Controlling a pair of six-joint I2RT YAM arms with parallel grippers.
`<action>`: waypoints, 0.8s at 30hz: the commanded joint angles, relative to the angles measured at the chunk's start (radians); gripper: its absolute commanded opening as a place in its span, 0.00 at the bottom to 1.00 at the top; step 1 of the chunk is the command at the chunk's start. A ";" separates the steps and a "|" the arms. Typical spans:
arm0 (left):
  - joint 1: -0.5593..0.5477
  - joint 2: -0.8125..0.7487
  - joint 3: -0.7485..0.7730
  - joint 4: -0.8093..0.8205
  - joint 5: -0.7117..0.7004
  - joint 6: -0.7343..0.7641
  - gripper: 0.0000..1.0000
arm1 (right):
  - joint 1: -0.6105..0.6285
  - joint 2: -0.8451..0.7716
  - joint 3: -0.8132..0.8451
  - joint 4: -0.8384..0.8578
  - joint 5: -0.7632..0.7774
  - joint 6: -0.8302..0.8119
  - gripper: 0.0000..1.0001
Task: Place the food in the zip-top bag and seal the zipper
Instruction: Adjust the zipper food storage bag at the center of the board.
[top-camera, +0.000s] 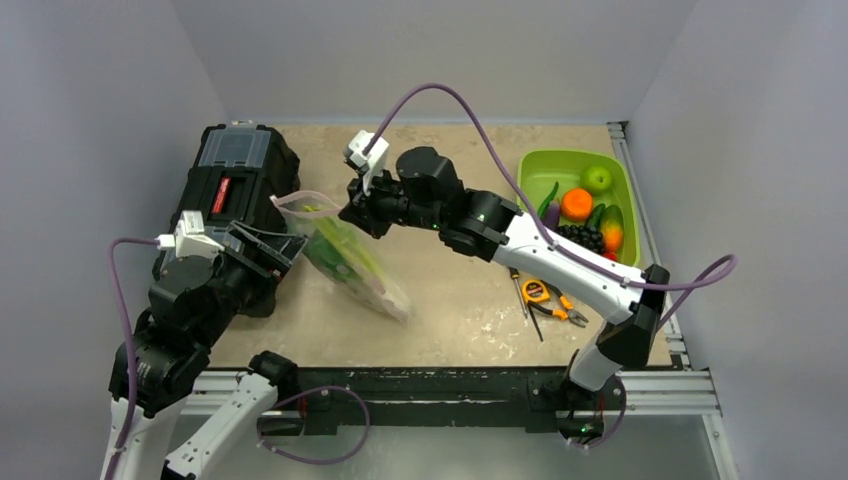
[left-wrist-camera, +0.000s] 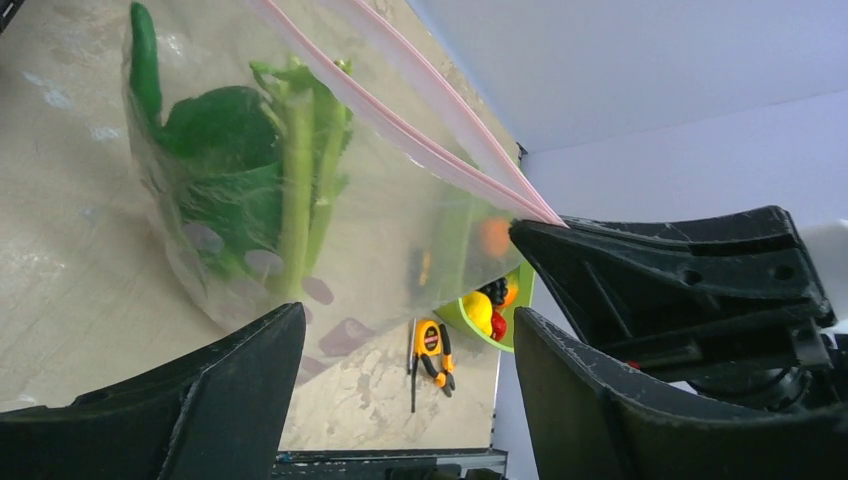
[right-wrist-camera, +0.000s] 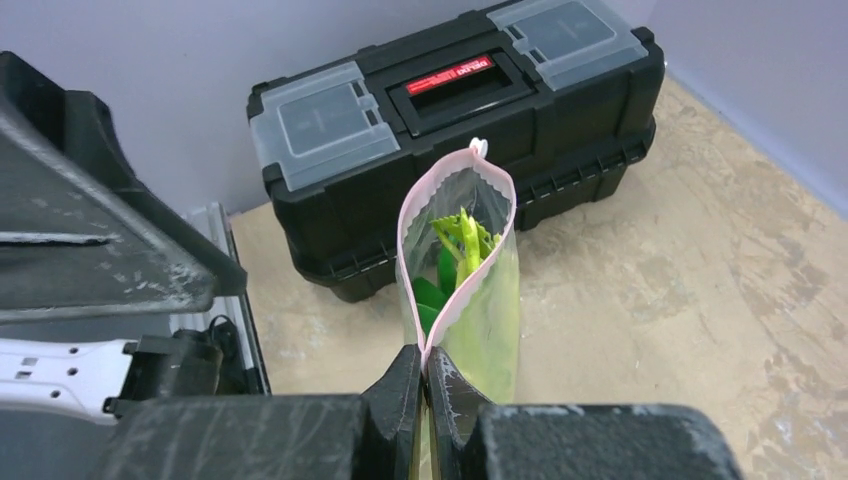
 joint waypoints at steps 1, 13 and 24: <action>0.005 -0.008 0.045 0.020 -0.021 0.061 0.75 | -0.002 -0.142 -0.024 0.108 -0.019 -0.016 0.00; 0.005 0.103 0.144 -0.008 0.025 -0.122 0.76 | -0.002 -0.131 -0.101 0.145 -0.027 -0.029 0.00; 0.008 0.304 0.287 -0.223 0.061 -0.406 0.66 | -0.002 -0.189 -0.189 0.200 -0.035 -0.056 0.00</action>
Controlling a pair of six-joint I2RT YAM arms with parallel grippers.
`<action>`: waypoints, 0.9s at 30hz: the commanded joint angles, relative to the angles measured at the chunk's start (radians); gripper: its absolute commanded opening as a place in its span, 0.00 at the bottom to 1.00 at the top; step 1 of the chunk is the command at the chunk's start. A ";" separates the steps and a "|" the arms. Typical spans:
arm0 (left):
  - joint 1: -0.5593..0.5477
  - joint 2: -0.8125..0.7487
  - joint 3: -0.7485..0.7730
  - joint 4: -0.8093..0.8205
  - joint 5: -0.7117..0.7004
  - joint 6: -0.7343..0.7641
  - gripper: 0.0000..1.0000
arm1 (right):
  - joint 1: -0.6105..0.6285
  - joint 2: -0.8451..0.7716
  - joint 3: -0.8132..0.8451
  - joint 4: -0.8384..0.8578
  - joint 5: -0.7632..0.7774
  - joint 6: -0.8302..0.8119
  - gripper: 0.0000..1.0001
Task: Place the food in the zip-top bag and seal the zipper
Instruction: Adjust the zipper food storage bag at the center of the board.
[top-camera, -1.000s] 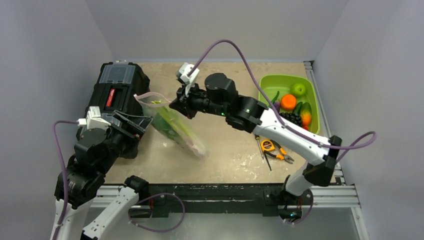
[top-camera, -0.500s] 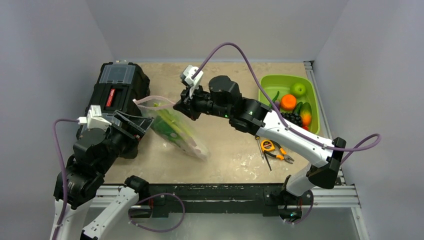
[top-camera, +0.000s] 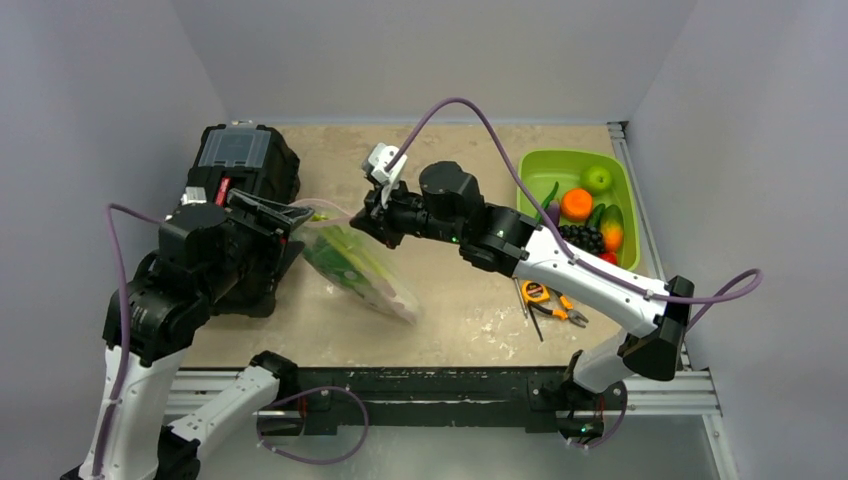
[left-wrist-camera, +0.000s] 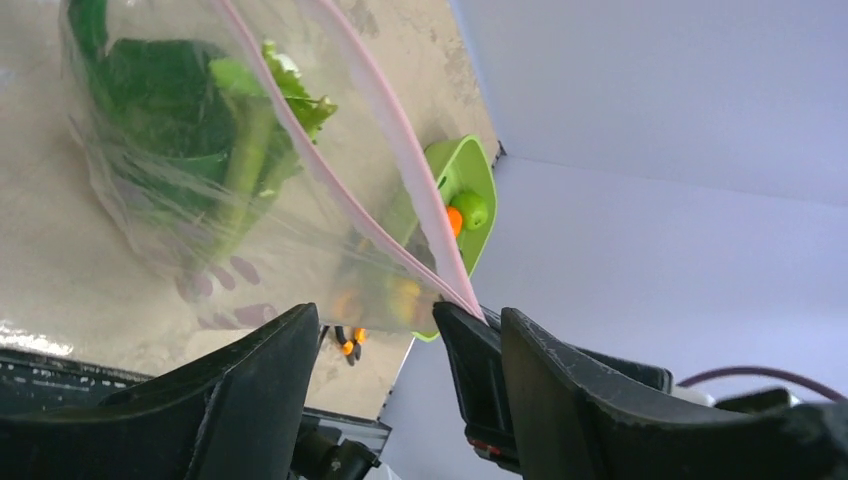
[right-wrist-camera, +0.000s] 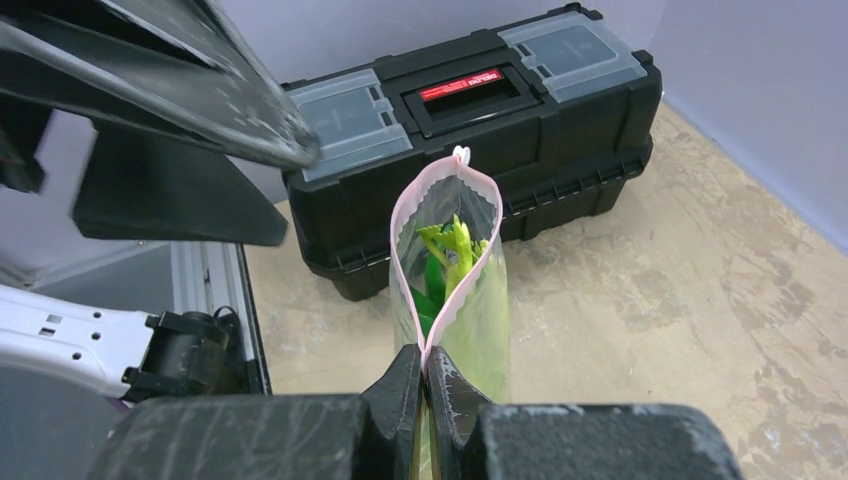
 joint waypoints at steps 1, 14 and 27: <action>0.010 0.032 -0.026 -0.044 0.039 -0.138 0.65 | -0.002 -0.058 -0.007 0.089 -0.017 -0.029 0.00; 0.023 0.089 -0.131 0.039 0.064 -0.175 0.45 | 0.015 -0.088 -0.048 0.103 -0.020 -0.033 0.00; 0.025 0.040 -0.190 0.169 0.055 -0.112 0.00 | 0.036 -0.118 -0.089 0.107 -0.029 -0.067 0.00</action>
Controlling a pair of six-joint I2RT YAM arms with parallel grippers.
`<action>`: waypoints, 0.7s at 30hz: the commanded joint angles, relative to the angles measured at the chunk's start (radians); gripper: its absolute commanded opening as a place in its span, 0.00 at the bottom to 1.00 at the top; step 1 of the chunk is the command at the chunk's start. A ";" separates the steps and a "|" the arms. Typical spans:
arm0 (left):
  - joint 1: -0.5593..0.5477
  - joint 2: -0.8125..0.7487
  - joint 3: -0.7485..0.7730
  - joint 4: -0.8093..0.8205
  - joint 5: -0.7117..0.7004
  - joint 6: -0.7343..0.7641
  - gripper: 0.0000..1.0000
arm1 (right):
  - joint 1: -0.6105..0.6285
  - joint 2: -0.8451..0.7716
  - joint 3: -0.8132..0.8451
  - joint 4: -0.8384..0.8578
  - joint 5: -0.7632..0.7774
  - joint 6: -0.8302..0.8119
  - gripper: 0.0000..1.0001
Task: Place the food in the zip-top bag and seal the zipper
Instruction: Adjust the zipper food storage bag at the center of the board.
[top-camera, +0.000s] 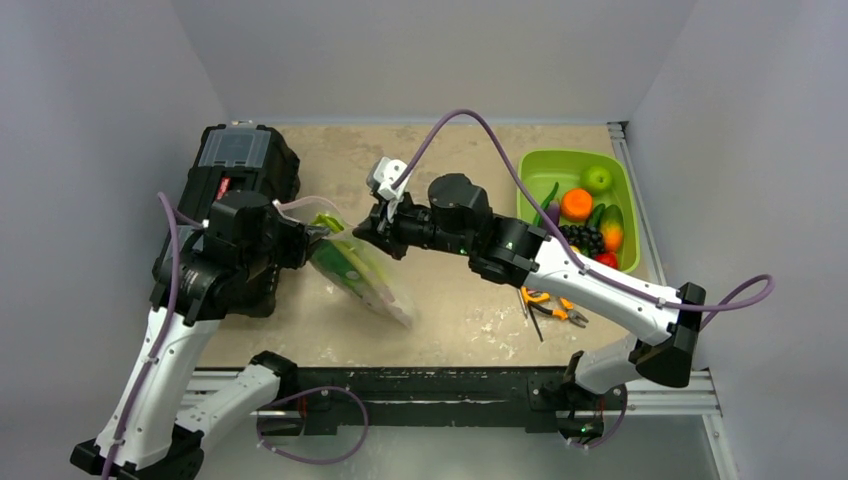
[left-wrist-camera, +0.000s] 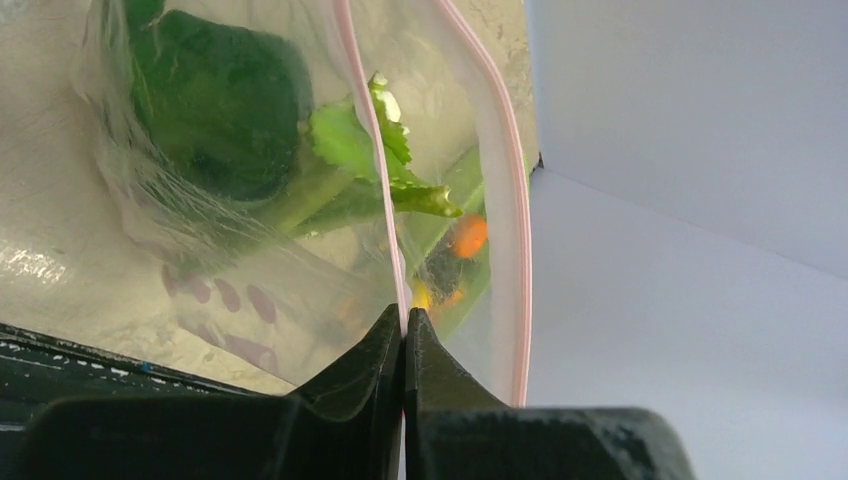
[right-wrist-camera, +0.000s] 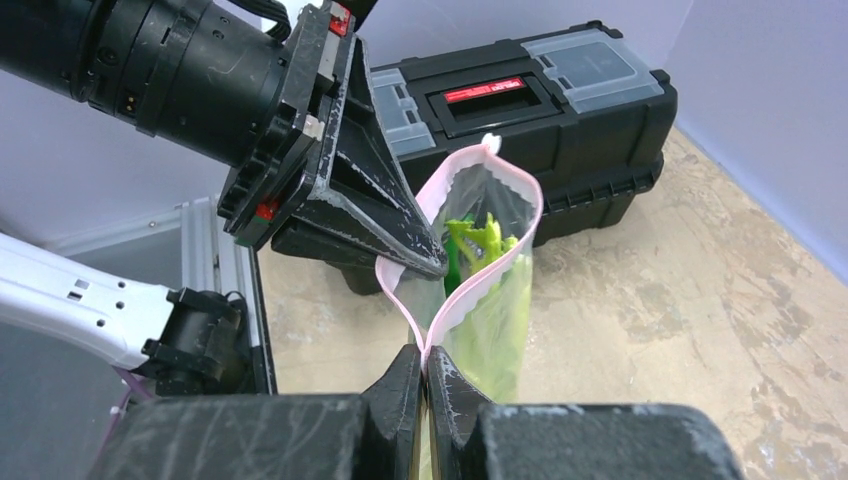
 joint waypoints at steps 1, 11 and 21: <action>0.008 -0.045 -0.016 0.119 0.014 0.066 0.00 | 0.006 -0.051 -0.014 0.073 -0.032 -0.021 0.00; 0.008 -0.124 -0.131 0.184 0.060 0.083 0.00 | 0.005 -0.037 -0.035 0.064 -0.058 0.037 0.17; 0.007 -0.148 -0.154 0.187 0.077 0.080 0.00 | 0.004 -0.182 0.033 -0.085 0.244 0.061 0.99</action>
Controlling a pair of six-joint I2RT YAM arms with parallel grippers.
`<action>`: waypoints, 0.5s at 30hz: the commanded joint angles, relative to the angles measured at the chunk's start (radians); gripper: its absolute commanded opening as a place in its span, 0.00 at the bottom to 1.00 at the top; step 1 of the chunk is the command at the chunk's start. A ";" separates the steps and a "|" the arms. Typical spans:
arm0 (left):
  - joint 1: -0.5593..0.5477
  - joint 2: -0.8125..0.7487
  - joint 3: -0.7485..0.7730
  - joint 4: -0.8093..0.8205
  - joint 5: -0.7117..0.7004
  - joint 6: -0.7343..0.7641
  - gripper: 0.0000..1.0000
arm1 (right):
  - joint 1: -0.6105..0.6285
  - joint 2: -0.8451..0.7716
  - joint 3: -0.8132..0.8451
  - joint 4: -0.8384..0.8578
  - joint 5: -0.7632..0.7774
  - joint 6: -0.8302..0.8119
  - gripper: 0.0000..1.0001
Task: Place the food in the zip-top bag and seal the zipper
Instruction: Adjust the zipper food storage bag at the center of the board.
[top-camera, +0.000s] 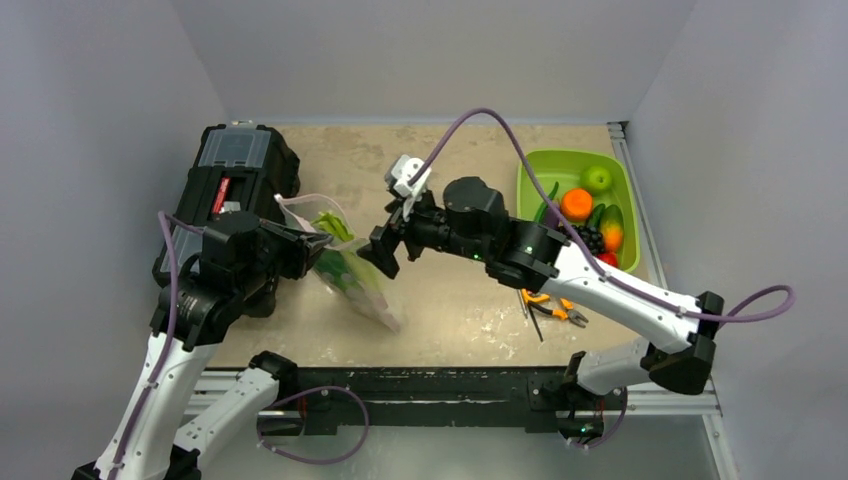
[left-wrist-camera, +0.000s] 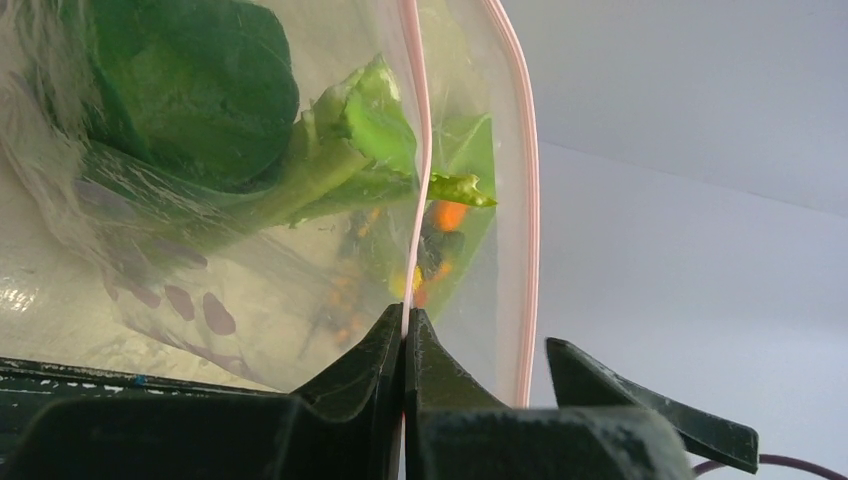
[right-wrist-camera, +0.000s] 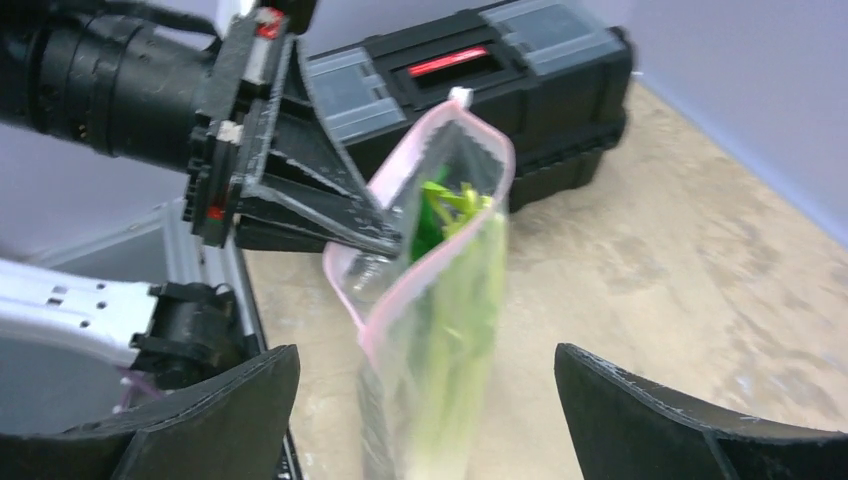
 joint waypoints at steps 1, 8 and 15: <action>0.003 -0.023 0.002 0.035 0.010 0.022 0.00 | -0.002 -0.164 0.045 -0.030 0.274 0.006 0.99; 0.004 -0.024 0.000 0.029 0.018 0.027 0.00 | -0.227 -0.284 -0.101 -0.041 0.752 0.114 0.99; 0.003 -0.022 -0.009 0.040 0.030 0.027 0.00 | -0.725 -0.219 -0.299 -0.060 0.543 0.317 0.99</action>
